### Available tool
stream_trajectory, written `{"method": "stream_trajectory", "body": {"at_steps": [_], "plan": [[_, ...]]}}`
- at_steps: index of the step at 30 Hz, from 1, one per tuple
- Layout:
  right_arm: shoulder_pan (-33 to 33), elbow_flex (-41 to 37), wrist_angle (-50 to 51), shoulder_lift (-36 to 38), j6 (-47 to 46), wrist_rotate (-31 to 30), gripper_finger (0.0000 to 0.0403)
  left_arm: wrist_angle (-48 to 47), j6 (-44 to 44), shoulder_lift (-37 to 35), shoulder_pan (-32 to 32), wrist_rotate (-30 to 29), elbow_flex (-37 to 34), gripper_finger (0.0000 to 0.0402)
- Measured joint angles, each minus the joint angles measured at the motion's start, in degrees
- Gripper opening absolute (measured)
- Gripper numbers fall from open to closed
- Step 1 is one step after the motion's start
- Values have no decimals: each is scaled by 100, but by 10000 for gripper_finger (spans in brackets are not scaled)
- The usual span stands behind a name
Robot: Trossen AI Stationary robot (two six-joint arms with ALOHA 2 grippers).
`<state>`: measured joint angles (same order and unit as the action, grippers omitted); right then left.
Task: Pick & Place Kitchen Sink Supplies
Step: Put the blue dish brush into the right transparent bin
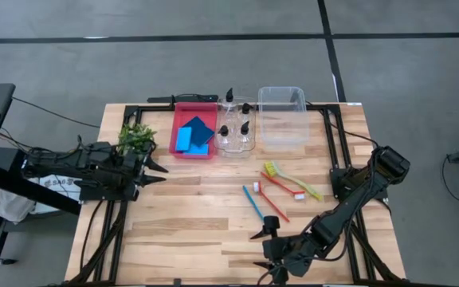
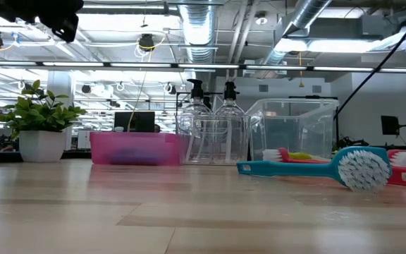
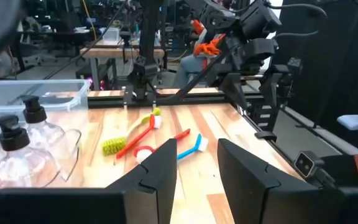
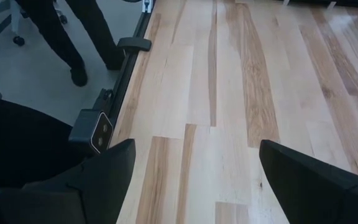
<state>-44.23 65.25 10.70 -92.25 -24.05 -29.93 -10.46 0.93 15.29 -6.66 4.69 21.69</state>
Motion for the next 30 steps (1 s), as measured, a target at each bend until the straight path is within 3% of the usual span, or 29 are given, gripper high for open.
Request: {"method": "stream_trajectory", "body": {"at_steps": [6,10,15,23,30], "plan": [[0,0,-2,0,0,2,337,17,168,-246,0,0,0,118],[0,0,0,0,0,4,337,64,33,-717,0,97,-57,118],[0,0,-15,0,-41,2,337,234,12,-1522,-4,173,-617,118],[164,2,-1178,0,-184,-13,337,439,-959,-1017,-7,298,-876,118],[503,2,-2619,0,48,-11,337,819,-645,-309,-7,273,-940,118]]}}
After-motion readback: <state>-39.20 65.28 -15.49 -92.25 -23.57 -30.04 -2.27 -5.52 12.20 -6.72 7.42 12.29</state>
